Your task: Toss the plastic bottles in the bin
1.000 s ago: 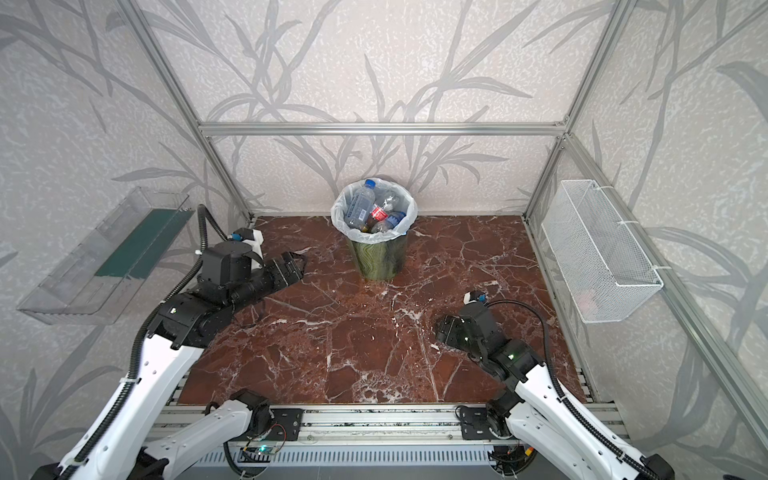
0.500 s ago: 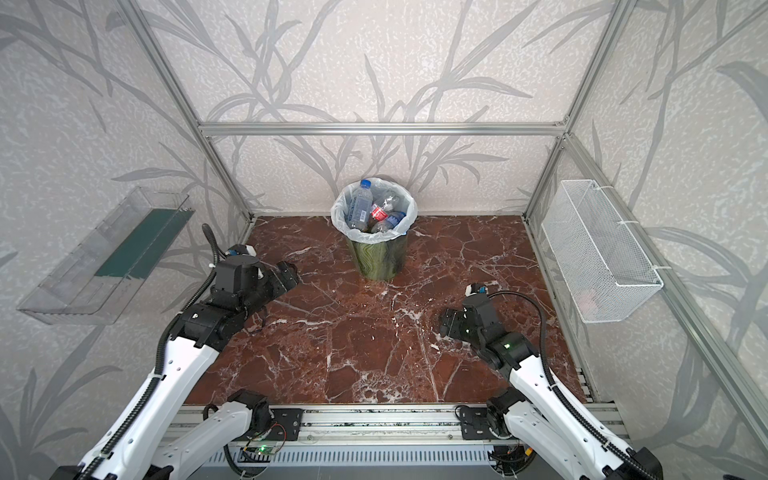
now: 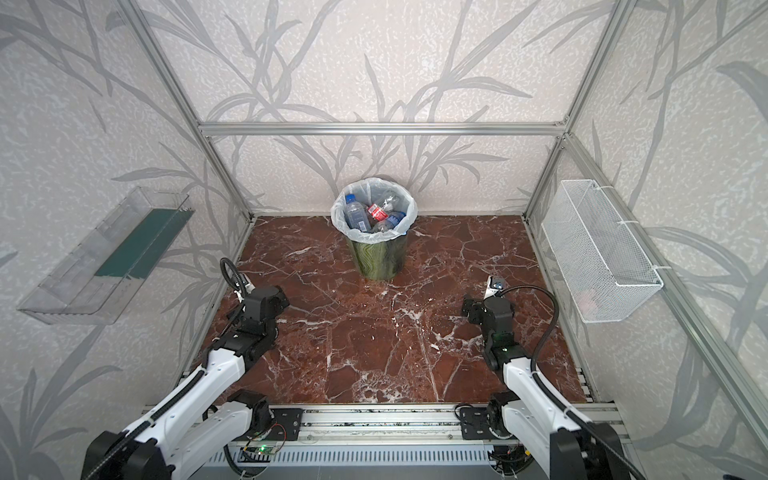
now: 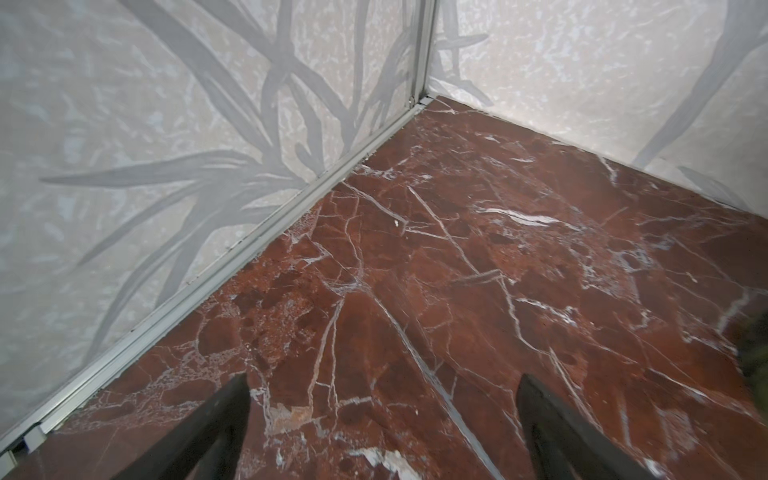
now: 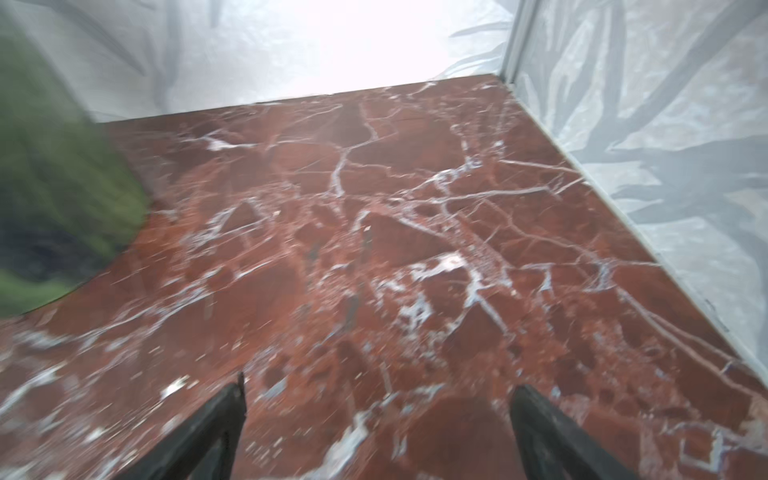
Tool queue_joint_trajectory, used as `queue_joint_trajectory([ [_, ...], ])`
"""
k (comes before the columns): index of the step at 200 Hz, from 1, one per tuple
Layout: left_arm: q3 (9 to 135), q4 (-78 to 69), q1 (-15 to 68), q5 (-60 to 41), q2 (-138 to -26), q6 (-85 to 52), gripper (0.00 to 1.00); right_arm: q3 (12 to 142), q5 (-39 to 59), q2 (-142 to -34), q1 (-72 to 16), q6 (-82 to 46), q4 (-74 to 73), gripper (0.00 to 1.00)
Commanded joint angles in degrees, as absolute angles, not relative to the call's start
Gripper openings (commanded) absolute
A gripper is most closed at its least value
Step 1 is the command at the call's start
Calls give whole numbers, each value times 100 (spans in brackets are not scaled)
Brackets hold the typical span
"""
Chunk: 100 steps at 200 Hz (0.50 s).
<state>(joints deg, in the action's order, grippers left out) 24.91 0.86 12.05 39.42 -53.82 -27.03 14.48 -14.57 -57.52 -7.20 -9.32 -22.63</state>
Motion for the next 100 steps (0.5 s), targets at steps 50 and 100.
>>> queue_joint_trajectory([
  [50,1737,-3355,377,3097,-6425,-1262,99,1172,-846,-8408,-389,-186,-6722,99],
  [100,1769,-4911,110,2063,-7899,-634,99,1660,-424,-8755,-370,-61,-5965,99],
])
